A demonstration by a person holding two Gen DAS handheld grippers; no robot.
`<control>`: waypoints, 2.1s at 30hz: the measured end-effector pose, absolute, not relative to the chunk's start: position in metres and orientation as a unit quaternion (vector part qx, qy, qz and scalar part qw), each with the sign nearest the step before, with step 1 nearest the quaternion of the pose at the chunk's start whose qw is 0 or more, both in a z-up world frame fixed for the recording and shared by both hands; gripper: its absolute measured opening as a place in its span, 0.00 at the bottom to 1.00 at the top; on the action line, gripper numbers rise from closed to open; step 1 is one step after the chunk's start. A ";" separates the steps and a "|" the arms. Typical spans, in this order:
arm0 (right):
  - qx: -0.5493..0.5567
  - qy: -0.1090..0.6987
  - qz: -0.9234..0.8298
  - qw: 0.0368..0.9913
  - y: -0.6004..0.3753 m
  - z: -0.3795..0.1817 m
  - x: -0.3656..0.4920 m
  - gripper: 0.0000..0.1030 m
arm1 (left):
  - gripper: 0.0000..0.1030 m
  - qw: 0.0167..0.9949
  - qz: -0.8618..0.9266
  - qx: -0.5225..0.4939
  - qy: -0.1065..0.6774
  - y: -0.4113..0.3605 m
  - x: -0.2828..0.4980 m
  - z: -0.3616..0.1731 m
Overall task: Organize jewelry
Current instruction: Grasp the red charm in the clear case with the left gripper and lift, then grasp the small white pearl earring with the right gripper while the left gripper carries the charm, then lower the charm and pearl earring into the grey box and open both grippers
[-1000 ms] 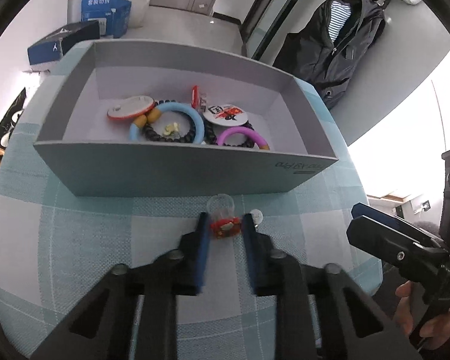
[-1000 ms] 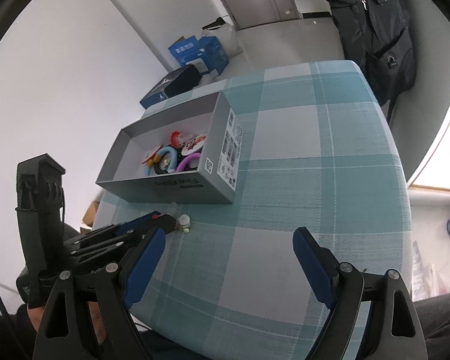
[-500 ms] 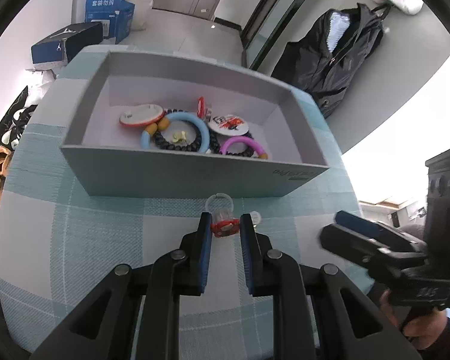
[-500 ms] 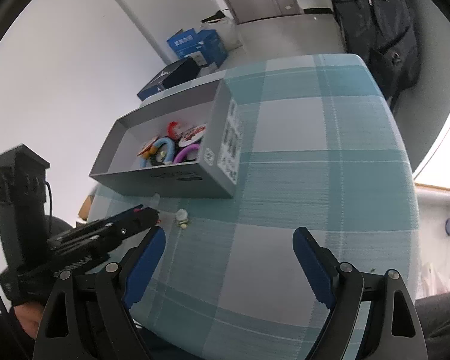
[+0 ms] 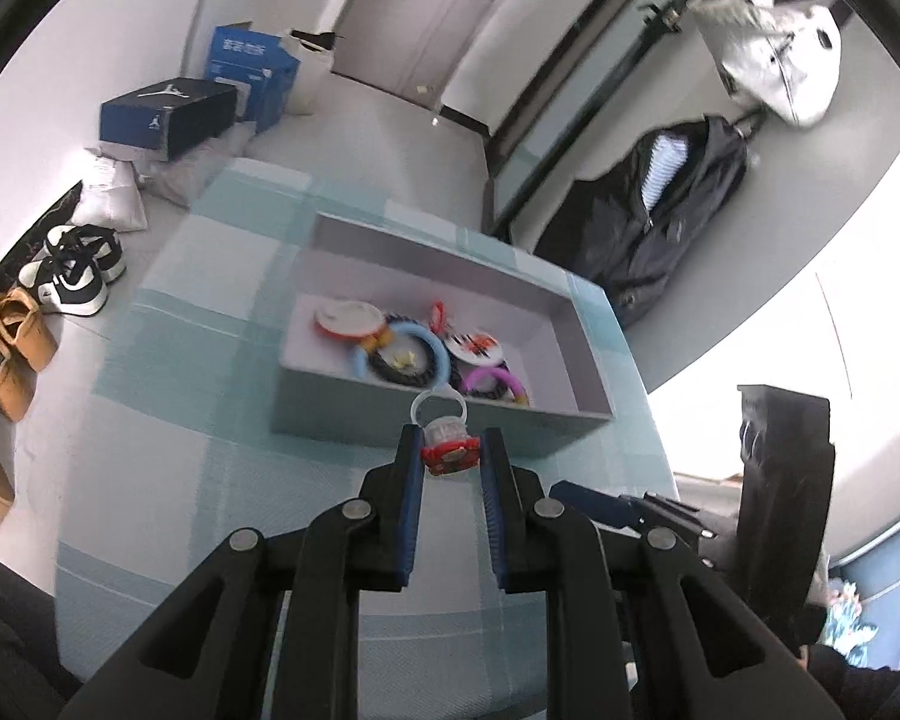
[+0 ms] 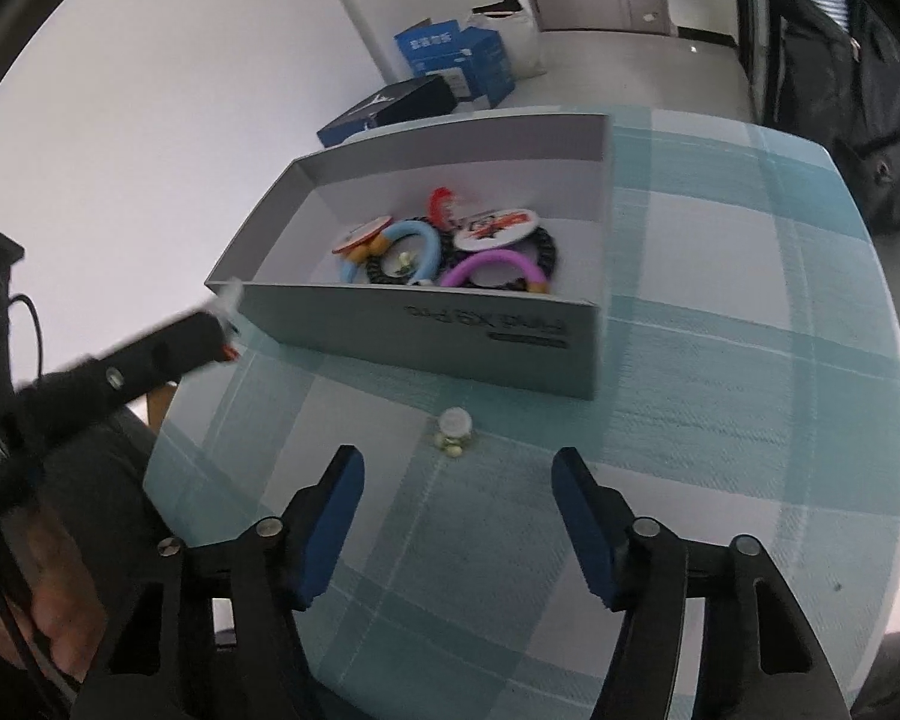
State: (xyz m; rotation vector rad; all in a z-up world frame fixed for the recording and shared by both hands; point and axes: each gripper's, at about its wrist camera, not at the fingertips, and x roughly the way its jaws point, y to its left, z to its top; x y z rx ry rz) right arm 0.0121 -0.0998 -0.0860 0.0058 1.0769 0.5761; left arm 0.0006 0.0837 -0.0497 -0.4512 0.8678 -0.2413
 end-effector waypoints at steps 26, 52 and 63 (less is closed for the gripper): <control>-0.087 0.483 0.243 0.837 -0.061 -0.095 0.011 0.10 | 0.13 0.872 -0.094 -0.236 0.418 0.104 0.007 -0.053; 0.133 0.461 0.339 0.809 -0.115 -0.022 0.023 0.10 | 0.14 0.888 -0.116 -0.171 0.411 0.082 0.028 -0.017; 0.077 0.408 0.357 0.837 -0.111 0.041 0.054 0.10 | 0.14 0.892 -0.174 -0.113 0.402 0.067 0.065 0.017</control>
